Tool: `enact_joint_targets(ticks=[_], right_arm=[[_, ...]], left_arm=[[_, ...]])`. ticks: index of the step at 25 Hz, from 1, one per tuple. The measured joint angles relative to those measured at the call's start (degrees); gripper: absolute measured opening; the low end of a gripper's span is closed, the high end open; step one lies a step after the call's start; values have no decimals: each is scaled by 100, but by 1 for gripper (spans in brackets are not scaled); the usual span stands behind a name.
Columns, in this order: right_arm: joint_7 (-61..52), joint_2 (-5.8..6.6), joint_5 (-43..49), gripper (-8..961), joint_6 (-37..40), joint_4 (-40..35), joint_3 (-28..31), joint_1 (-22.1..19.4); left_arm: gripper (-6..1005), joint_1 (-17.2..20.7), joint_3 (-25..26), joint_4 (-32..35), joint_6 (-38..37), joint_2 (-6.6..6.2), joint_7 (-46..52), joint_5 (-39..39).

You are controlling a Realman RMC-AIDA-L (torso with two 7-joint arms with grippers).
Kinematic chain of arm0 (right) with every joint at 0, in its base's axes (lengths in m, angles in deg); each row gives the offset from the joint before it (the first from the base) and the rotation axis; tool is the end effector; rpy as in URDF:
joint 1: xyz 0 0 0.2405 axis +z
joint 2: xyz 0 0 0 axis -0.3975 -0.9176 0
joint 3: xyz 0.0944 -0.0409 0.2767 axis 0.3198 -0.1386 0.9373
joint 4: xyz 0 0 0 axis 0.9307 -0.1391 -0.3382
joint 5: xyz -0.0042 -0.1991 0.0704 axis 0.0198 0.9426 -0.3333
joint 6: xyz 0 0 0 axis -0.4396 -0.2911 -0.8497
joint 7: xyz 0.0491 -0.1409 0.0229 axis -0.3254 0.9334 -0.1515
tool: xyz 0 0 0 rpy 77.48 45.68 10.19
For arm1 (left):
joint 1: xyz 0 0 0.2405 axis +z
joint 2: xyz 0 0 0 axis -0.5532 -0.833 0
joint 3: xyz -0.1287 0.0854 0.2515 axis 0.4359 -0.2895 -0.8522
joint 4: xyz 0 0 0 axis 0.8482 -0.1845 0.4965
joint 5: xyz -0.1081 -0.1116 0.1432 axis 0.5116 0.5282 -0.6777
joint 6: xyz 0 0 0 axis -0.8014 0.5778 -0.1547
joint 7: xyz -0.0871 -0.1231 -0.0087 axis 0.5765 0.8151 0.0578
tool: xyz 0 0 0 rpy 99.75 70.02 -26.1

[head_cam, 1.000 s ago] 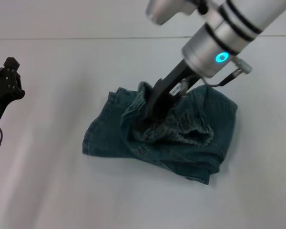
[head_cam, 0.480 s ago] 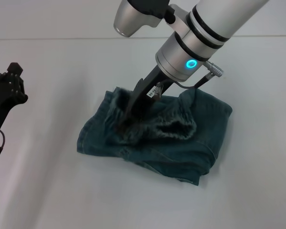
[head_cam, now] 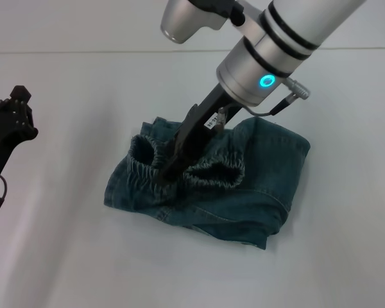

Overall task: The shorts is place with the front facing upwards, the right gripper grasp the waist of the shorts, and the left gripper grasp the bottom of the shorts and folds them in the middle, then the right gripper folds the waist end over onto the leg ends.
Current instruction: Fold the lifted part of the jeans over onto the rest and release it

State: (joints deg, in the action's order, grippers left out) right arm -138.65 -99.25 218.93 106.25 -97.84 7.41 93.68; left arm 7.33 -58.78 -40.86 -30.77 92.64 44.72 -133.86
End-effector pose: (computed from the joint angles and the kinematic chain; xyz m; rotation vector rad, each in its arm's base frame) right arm 0.0720 0.4292 -0.1027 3.0315 -0.5045 0.3191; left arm -0.3580 0.3316 -0.0351 -1.6462 -0.6854 -0.9296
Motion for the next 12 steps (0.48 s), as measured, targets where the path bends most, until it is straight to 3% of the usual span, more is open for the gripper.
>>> enact_joint_targets(ticks=[6, 8, 12], right_arm=[[-420, 17, 490, 696, 716, -1215, -38, -431], [-555, 15, 731, 919, 866, -1494, -38, -542], [-751, 5, 1153, 944, 980, -1701, -42, -640]], left_arm=[[0, 18, 0, 0, 10, 0, 0, -1], [0, 25, 1, 0, 10, 0, 0, -1], [0, 29, 0, 0, 10, 0, 0, 2]])
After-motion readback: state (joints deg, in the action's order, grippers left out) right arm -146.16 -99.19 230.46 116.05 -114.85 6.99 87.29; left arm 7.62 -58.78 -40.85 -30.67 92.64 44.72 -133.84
